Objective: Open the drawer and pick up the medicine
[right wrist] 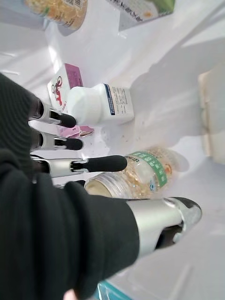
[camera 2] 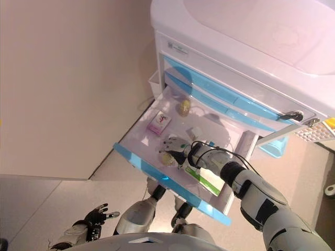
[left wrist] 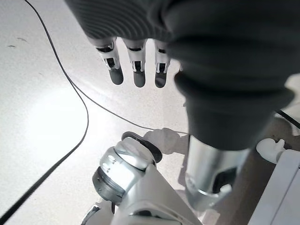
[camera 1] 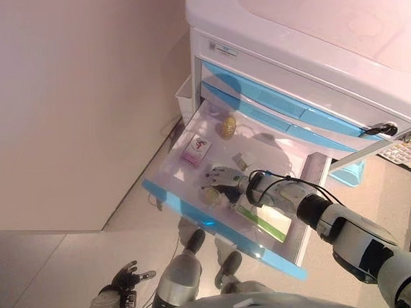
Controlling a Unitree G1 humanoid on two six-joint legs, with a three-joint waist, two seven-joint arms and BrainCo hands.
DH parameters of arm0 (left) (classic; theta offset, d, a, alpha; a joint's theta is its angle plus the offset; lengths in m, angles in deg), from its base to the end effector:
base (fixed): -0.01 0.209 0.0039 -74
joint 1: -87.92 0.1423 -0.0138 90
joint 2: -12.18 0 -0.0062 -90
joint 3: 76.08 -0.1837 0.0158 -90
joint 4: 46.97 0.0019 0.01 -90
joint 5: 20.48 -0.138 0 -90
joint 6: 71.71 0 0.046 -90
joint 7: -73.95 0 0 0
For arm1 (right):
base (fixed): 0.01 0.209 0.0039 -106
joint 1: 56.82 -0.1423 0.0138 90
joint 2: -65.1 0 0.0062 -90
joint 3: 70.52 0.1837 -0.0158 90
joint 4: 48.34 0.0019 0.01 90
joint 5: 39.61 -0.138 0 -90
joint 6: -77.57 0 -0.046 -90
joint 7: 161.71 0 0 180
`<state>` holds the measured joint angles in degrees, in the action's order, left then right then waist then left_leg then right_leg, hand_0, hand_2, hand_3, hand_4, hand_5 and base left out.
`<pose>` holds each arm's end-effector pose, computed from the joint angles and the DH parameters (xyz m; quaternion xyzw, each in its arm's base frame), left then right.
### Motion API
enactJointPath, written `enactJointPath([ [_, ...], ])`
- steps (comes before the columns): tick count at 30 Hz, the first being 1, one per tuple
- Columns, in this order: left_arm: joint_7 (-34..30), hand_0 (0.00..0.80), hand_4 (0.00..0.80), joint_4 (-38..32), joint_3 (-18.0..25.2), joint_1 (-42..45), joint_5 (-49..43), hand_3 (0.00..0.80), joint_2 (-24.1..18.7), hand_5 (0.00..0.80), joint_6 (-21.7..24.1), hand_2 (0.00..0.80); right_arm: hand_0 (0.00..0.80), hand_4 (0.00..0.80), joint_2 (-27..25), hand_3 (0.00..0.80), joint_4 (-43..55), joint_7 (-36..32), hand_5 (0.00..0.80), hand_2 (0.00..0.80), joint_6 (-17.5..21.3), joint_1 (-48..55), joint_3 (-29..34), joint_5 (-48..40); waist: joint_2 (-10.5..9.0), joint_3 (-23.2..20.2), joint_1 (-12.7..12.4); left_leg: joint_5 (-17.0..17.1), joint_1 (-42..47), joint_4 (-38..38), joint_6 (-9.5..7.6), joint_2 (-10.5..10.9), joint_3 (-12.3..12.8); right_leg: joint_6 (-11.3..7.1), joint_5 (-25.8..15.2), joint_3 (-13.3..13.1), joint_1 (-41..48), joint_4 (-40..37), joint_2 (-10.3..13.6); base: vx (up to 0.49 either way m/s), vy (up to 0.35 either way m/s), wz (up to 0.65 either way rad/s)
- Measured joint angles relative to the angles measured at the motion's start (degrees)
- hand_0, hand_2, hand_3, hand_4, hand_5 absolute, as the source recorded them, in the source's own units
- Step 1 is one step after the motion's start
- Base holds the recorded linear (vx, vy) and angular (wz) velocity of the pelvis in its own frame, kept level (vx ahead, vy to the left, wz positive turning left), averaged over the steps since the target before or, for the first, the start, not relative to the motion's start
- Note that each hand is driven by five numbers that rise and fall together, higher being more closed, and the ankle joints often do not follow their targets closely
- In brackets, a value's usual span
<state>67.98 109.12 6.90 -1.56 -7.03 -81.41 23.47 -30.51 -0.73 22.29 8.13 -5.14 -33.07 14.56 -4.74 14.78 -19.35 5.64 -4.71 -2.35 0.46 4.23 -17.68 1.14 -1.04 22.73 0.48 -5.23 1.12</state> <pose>0.0852 0.2583 -0.0999 0.0564 0.5056 0.0579 0.8589 0.2728 -0.1091 0.0236 -0.7025 -0.1720 0.4238 0.5453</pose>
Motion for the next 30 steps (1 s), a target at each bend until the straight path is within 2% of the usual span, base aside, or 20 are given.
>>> enactJointPath([
  [8,0.0,0.000,0.000,0.0,0.0,-0.9,0.0,0.000,0.0,0.000,0.0,0.000,0.000,0.000,0.9,0.000,-1.3,1.8,0.000,0.000,-1.0,-0.9,0.0,0.0,0.79,0.5,-0.9,0.2,-1.0,0.1,0.14,0.2,-0.7,-0.03,0.0,0.5,-0.8,0.0,0.1,-0.003,0.005,0.03],
  [30,0.0,0.000,0.000,0.0,-0.1,-1.1,0.0,0.000,0.0,0.000,0.0,0.000,0.000,0.000,1.6,0.000,-2.9,0.7,0.000,0.000,-1.7,-0.9,0.0,0.5,0.68,0.6,-1.0,0.2,-1.0,0.0,0.07,0.2,-0.7,-0.14,0.1,0.5,-0.7,0.0,0.1,0.000,0.000,0.00],
])
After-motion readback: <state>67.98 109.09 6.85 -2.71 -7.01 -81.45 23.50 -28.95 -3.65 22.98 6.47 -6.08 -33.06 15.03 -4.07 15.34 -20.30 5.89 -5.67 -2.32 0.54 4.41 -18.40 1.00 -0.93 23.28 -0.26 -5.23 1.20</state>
